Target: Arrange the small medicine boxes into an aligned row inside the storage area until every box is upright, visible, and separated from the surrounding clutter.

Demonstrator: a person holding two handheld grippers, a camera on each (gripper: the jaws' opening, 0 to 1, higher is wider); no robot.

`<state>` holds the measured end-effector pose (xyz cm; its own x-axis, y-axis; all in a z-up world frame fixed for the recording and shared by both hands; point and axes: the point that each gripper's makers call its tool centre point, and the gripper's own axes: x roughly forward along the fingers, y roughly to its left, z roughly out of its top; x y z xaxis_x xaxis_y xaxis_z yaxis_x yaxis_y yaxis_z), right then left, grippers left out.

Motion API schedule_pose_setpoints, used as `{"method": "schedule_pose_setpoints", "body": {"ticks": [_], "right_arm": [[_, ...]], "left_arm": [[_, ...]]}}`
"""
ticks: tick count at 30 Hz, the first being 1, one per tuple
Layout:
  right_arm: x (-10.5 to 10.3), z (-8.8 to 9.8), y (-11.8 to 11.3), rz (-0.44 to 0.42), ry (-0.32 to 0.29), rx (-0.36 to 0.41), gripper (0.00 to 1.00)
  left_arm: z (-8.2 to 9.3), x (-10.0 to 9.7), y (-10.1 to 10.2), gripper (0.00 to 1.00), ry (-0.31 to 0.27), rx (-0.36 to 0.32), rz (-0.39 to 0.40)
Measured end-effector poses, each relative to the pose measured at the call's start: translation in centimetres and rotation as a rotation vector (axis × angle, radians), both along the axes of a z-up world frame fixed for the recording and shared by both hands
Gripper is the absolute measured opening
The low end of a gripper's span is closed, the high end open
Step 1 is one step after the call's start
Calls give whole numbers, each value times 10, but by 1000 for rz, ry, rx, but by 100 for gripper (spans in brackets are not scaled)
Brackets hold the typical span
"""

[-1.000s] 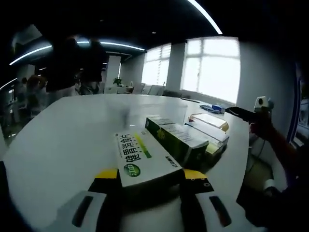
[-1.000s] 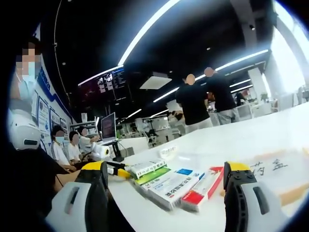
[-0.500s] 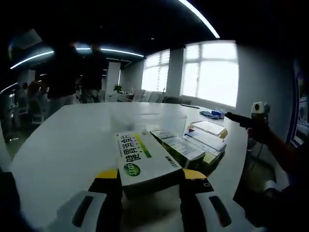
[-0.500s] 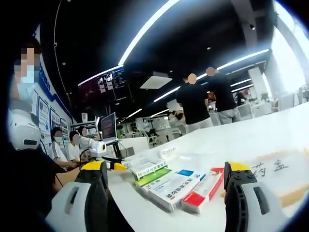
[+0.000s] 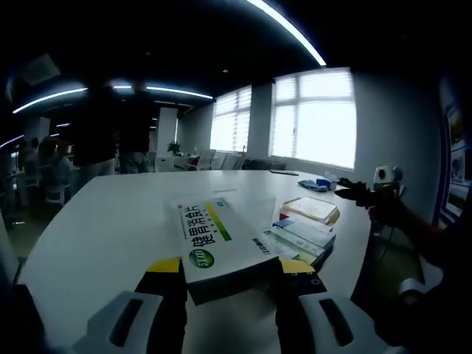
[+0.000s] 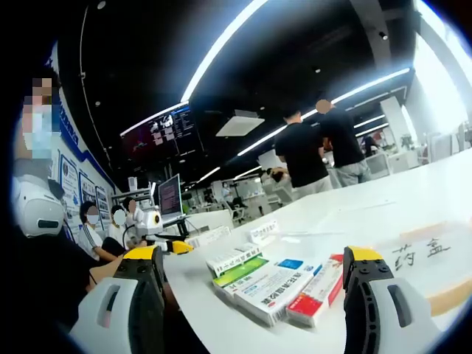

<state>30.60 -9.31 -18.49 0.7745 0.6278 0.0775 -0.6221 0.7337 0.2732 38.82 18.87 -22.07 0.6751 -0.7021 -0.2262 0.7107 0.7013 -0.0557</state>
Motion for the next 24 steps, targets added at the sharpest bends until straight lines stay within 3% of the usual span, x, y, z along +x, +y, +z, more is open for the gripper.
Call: {"method": "schedule_pose_setpoints", "body": {"ticks": [9, 15, 19, 22, 24], "right_arm": [[16, 6, 11, 13, 63, 99, 100], [22, 9, 18, 35, 99, 142, 100], [30, 10, 34, 51, 123, 119, 100], [36, 7, 53, 100, 215, 165, 100], [44, 12, 70, 139, 272, 245, 100]], "left_arm": [[20, -2, -7, 44, -47, -2, -31], [22, -3, -8, 44, -53, 0, -37], [25, -4, -12, 44, -62, 0, -46], [27, -4, -15, 45, -67, -5, -53], [28, -5, -19, 45, -68, -6, -62]]}}
